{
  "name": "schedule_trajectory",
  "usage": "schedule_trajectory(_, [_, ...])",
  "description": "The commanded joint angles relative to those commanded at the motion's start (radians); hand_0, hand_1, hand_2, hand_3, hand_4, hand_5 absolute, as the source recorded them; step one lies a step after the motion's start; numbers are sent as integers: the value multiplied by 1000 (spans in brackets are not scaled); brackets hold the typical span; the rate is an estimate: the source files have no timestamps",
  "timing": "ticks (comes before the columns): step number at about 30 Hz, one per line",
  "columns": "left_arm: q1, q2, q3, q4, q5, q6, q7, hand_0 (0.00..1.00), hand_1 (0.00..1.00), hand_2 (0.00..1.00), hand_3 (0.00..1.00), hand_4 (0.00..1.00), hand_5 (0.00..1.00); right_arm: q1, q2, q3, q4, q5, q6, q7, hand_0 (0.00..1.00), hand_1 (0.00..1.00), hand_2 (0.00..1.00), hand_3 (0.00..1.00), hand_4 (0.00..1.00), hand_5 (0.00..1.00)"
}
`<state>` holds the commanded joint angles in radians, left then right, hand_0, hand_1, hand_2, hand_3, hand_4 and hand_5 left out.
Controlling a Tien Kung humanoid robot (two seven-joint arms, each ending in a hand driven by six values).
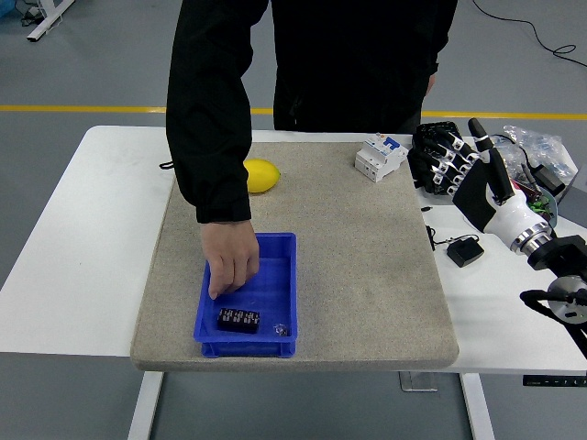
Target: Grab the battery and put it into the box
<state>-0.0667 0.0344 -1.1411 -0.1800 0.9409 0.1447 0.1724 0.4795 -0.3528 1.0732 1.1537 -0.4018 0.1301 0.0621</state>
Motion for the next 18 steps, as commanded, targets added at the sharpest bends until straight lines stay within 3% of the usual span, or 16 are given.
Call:
schedule_trajectory(10, [-9,-4,2,0,-6,-1,-2,752,702,728,622,695,608,-57,2,40,5,0,-6,1,982,910,926,982,998,938])
schedule_trajectory(18, [-19,-7,11,0,-19,-1,-6,752,702,728,623,694,609,-106,30,73,22,-45,-15,38,980,906,923,973,998,940])
